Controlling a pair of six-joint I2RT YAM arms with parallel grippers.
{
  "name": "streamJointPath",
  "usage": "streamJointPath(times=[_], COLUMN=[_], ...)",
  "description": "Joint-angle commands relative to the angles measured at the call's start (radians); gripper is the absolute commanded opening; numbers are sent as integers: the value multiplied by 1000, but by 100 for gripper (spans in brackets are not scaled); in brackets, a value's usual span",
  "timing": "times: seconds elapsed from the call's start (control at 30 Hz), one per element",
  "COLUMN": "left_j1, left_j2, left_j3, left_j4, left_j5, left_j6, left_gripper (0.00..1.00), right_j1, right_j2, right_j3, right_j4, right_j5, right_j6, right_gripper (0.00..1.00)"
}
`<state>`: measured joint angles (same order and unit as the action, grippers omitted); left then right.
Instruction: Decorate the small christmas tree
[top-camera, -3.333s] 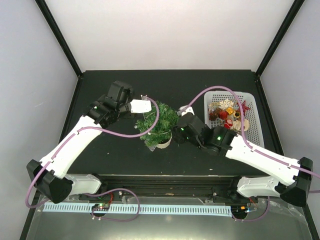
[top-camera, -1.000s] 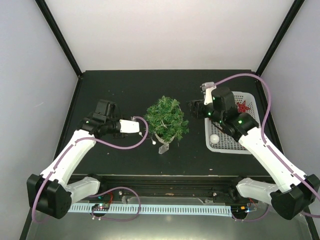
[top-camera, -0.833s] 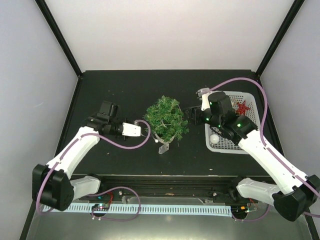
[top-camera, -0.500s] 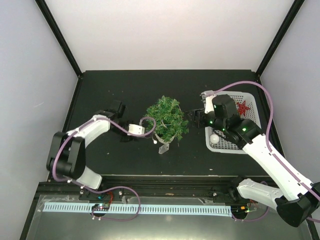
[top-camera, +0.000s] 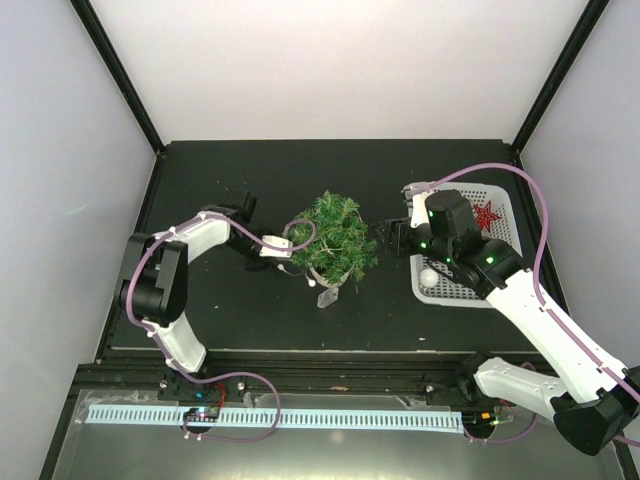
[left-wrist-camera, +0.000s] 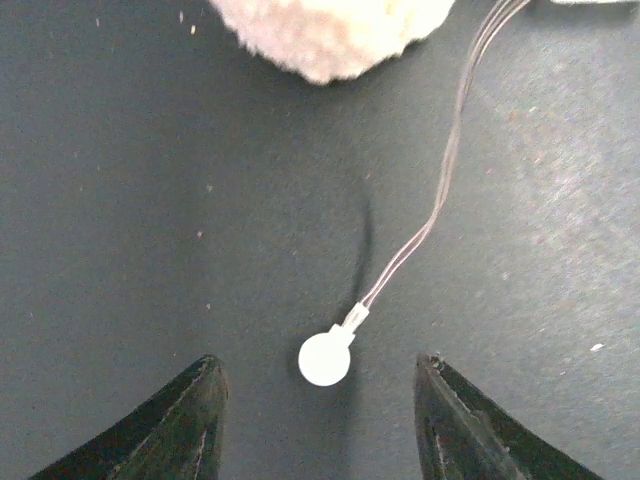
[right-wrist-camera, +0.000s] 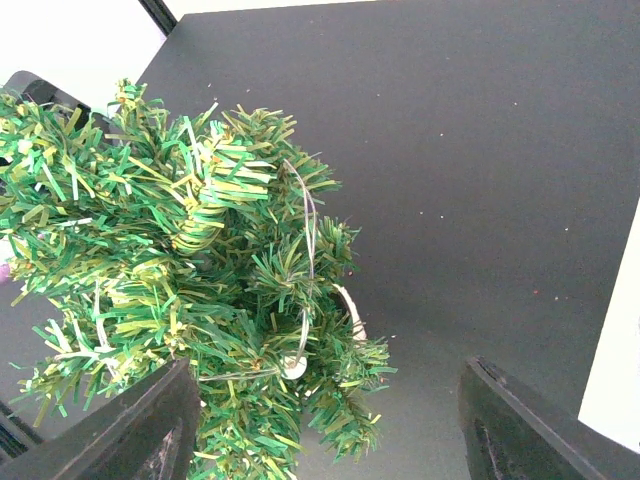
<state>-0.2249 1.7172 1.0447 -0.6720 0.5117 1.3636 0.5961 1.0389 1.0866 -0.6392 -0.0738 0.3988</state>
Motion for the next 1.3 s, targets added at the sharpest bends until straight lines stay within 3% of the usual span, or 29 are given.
streamJointPath(times=[0.0,0.6,1.07,1.27], left_j1=[12,12,105,148], left_j2=[51,93,-196,-264], left_j3=[51,95,-47,-48], left_j4=[-58,-97,-91,-108], left_j5=[-38,-63,58,66], left_j6=[60,54,55,22], left_gripper=[53,41,48,49], right_j1=[4,4,56,229], right_j2=[5,20,-10,36], right_j3=[18,9,26,74], right_j4=[-8,9,-59,-112], right_j5=[-12,-21,90,174], right_j6=[6,9,-56,-30], right_gripper=[72,71,71,67])
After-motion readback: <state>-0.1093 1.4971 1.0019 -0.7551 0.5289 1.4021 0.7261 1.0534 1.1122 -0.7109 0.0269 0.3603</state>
